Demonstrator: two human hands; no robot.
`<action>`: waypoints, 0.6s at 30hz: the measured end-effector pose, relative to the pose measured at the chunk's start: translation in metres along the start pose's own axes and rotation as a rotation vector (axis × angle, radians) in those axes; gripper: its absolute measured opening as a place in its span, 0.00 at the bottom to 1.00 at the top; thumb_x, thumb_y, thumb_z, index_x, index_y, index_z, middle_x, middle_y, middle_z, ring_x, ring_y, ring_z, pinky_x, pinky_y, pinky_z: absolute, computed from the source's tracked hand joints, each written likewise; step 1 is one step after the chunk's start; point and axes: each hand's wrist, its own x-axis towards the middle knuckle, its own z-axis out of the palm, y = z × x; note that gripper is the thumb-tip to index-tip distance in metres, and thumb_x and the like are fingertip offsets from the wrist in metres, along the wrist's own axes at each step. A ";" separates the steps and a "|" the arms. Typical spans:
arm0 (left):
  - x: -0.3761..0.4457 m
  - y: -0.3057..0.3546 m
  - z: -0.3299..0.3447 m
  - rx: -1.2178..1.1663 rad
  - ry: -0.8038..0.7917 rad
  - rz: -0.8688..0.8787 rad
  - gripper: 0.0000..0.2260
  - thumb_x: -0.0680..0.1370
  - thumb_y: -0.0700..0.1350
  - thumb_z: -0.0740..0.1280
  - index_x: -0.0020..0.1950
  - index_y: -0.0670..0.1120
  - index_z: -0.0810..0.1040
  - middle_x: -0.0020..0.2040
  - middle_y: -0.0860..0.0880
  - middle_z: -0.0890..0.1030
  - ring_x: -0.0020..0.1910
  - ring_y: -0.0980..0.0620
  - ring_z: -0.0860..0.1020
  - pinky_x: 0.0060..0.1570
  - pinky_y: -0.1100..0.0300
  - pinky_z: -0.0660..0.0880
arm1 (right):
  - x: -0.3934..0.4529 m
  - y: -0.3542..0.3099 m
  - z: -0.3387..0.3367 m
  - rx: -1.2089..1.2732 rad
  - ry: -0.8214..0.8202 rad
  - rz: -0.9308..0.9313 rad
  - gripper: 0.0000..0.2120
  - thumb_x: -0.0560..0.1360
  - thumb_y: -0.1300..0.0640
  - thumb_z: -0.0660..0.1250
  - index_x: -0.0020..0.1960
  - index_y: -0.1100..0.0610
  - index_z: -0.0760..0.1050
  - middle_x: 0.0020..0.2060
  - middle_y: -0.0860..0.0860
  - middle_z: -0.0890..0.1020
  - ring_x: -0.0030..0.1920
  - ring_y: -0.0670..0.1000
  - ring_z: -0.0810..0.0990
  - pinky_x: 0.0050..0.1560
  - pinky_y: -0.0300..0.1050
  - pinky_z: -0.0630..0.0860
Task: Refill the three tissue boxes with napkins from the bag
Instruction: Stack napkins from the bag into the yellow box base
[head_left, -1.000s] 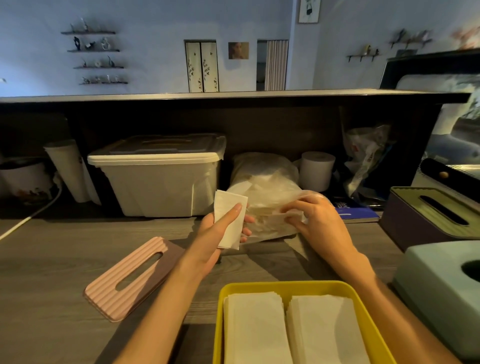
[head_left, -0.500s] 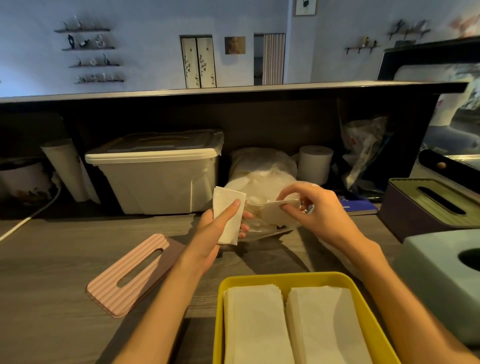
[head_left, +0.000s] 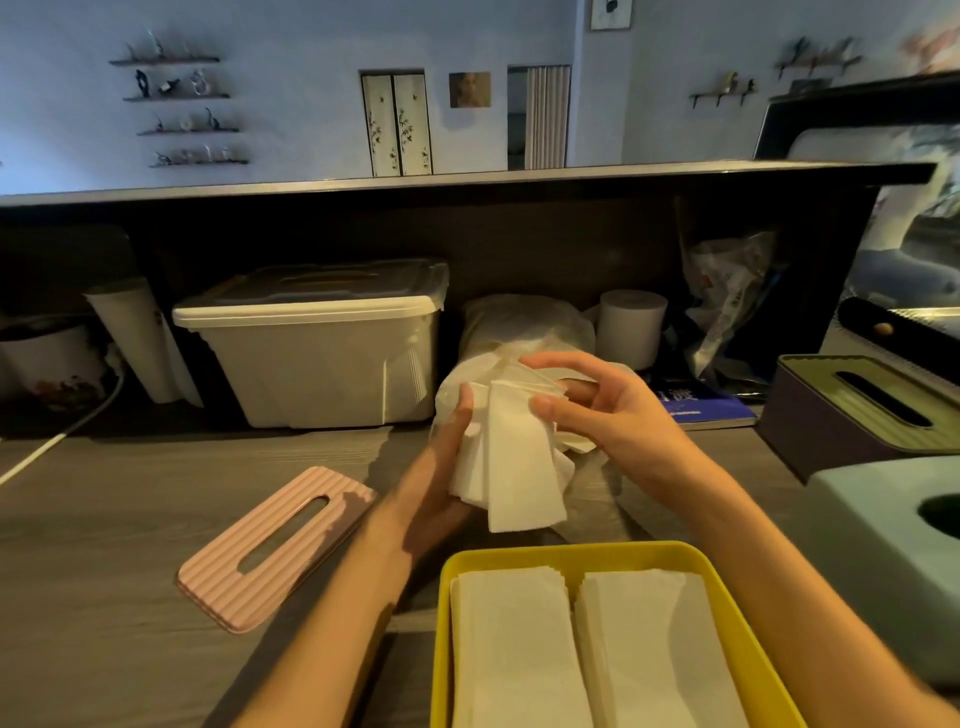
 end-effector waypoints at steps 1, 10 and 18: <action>0.000 -0.003 0.002 -0.066 -0.072 -0.024 0.30 0.77 0.69 0.63 0.67 0.47 0.77 0.62 0.42 0.81 0.58 0.45 0.81 0.56 0.46 0.80 | 0.001 0.003 0.003 -0.025 0.019 -0.005 0.17 0.76 0.54 0.73 0.64 0.46 0.80 0.53 0.54 0.86 0.57 0.52 0.85 0.59 0.48 0.81; -0.005 -0.008 -0.006 -0.094 -0.318 -0.131 0.33 0.70 0.62 0.75 0.69 0.45 0.76 0.59 0.36 0.81 0.55 0.40 0.81 0.55 0.45 0.80 | 0.003 0.018 0.003 -0.294 0.065 -0.016 0.14 0.77 0.54 0.73 0.62 0.46 0.80 0.49 0.45 0.87 0.52 0.43 0.85 0.50 0.39 0.83; -0.005 -0.007 -0.001 -0.056 -0.154 -0.012 0.26 0.77 0.56 0.68 0.72 0.45 0.71 0.58 0.37 0.83 0.50 0.44 0.81 0.53 0.49 0.80 | 0.010 0.042 -0.005 -0.828 0.176 -0.033 0.06 0.79 0.50 0.71 0.55 0.47 0.80 0.47 0.39 0.82 0.47 0.42 0.81 0.48 0.39 0.82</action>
